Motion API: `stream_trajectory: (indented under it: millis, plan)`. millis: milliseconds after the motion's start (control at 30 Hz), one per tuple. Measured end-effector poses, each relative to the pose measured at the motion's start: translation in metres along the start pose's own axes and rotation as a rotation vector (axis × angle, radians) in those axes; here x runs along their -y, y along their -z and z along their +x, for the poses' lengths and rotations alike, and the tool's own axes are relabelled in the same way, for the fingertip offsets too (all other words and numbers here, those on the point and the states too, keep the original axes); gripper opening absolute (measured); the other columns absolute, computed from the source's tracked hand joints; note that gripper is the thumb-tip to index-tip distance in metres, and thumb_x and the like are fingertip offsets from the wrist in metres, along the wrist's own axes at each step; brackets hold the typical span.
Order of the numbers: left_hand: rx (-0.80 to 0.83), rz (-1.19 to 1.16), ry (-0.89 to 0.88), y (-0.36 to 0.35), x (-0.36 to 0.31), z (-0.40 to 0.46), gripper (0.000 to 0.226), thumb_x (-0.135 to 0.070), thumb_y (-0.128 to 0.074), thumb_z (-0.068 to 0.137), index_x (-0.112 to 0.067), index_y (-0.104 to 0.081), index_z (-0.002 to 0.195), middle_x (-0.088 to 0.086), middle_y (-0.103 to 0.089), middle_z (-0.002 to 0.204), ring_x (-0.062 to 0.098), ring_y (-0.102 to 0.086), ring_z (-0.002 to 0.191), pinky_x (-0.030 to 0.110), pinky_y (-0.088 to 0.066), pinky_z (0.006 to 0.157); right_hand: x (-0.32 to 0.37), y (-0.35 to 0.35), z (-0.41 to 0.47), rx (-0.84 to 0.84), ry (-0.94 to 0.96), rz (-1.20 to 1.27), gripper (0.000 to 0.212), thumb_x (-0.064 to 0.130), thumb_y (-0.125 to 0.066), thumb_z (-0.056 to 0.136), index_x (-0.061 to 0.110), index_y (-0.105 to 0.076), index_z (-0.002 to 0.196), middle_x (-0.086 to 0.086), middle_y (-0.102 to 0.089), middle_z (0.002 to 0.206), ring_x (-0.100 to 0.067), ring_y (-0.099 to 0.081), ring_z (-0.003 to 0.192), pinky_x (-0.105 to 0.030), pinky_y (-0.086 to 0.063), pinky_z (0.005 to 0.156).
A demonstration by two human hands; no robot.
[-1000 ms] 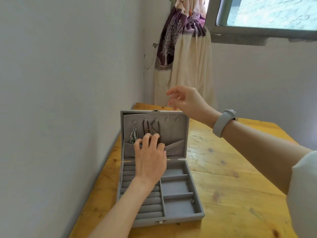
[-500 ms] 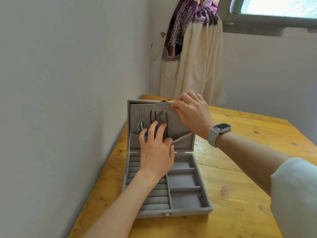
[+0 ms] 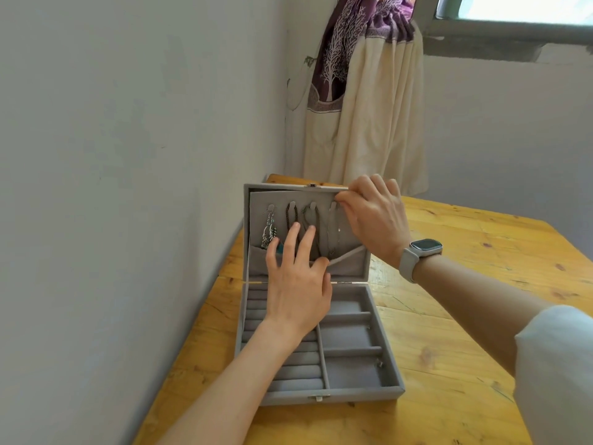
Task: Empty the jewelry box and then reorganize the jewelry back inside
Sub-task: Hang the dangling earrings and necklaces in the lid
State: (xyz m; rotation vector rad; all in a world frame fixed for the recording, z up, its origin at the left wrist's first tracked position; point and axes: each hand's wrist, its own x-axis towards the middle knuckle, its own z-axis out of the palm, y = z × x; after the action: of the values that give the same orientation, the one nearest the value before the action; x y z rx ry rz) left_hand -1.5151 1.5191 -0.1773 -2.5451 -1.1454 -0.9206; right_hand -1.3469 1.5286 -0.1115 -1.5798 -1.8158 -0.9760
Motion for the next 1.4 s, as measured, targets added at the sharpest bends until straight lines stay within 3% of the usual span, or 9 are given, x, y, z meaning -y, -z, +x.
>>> stream_trajectory:
  millis: [167, 367, 600, 767, 833, 1033, 1233, 1333, 1400]
  plan:
    - [-0.022, -0.008, 0.006, 0.000, 0.000, -0.001, 0.036, -0.030, -0.036, 0.080, -0.020, -0.070, 0.081, 0.013, -0.051, 0.132, 0.029, -0.028, 0.131, 0.051, -0.019, 0.104, 0.008, 0.004, -0.021, 0.019, -0.129, 0.119, 0.028, 0.011, -0.047, 0.080, 0.011, -0.067, 0.100, -0.007, -0.058, 0.086, -0.019, -0.039, 0.084, -0.036, -0.036, 0.071]
    - [-0.021, -0.004, 0.006, 0.001, 0.000, -0.002, 0.022, -0.025, -0.051, 0.076, -0.019, -0.070, 0.085, 0.014, -0.051, 0.132, 0.029, -0.029, 0.131, 0.051, -0.018, 0.104, 0.019, 0.004, -0.040, 0.199, -0.059, 0.030, 0.041, 0.016, -0.038, 0.077, 0.009, -0.061, 0.111, -0.008, -0.058, 0.095, -0.021, -0.039, 0.087, -0.035, -0.041, 0.070]
    - [0.051, 0.024, 0.004, 0.002, 0.002, -0.006, 0.027, -0.021, -0.063, 0.073, -0.021, -0.066, 0.100, 0.014, -0.050, 0.133, 0.032, -0.033, 0.131, 0.054, -0.024, 0.105, 0.021, 0.009, -0.052, 0.286, -0.030, 0.064, 0.041, 0.016, -0.038, 0.077, 0.010, -0.062, 0.110, -0.008, -0.059, 0.110, -0.022, -0.043, 0.102, -0.037, -0.043, 0.079]
    - [0.124, 0.056, 0.005, 0.007, 0.001, -0.008, 0.040, -0.019, -0.071, 0.068, -0.021, -0.064, 0.107, 0.015, -0.051, 0.132, 0.035, -0.039, 0.129, 0.056, -0.029, 0.102, 0.024, 0.016, -0.075, 0.405, 0.014, 0.092, 0.041, 0.017, -0.036, 0.077, 0.012, -0.063, 0.108, -0.004, -0.065, 0.101, -0.024, -0.058, 0.094, -0.031, -0.036, 0.082]
    - [0.163, 0.087, 0.018, 0.009, -0.001, -0.006, 0.043, -0.020, -0.072, 0.067, -0.019, -0.064, 0.108, 0.014, -0.053, 0.131, 0.035, -0.040, 0.128, 0.057, -0.030, 0.101, 0.025, 0.021, -0.076, 0.414, -0.016, 0.120, 0.042, 0.014, -0.038, 0.075, 0.010, -0.061, 0.110, -0.004, -0.066, 0.102, -0.024, -0.060, 0.094, -0.031, -0.039, 0.083]
    - [0.267, 0.026, 0.101, 0.030, -0.012, -0.003, 0.049, -0.028, -0.041, 0.092, -0.022, -0.033, 0.140, 0.007, -0.017, 0.153, 0.024, -0.004, 0.141, 0.047, -0.004, 0.112, 0.025, 0.046, -0.081, 0.400, -0.114, 0.281, 0.035, -0.004, -0.056, 0.073, 0.003, -0.063, 0.107, -0.013, -0.064, 0.108, -0.031, -0.060, 0.099, -0.038, -0.055, 0.076]
    - [0.192, -0.325, 0.142, 0.066, -0.039, -0.048, 0.033, -0.021, -0.051, 0.090, -0.015, -0.055, 0.122, 0.003, -0.047, 0.130, 0.017, -0.038, 0.124, 0.031, -0.029, 0.101, 0.042, 0.099, -0.126, 0.337, -0.294, 0.477, 0.027, 0.002, -0.044, 0.081, 0.004, -0.066, 0.097, -0.009, -0.064, 0.098, -0.027, -0.060, 0.091, -0.035, -0.053, 0.067]
    - [0.231, -0.487, 0.155, 0.086, -0.051, -0.088, 0.028, -0.018, -0.052, 0.091, -0.016, -0.058, 0.118, -0.003, -0.053, 0.115, 0.009, -0.046, 0.110, 0.018, -0.035, 0.091, 0.059, 0.124, -0.161, 0.346, -0.387, 0.543, 0.024, 0.006, -0.047, 0.083, 0.007, -0.066, 0.096, -0.005, -0.063, 0.093, -0.021, -0.055, 0.088, -0.028, -0.047, 0.069]
    - [0.284, -0.537, 0.184, 0.094, -0.053, -0.114, 0.026, -0.019, -0.053, 0.091, -0.018, -0.059, 0.116, -0.007, -0.056, 0.110, 0.005, -0.049, 0.104, 0.018, -0.039, 0.089, 0.071, 0.137, -0.181, 0.396, -0.422, 0.588, 0.020, 0.006, -0.052, 0.084, 0.010, -0.066, 0.097, -0.002, -0.062, 0.089, -0.015, -0.050, 0.087, -0.026, -0.043, 0.073]
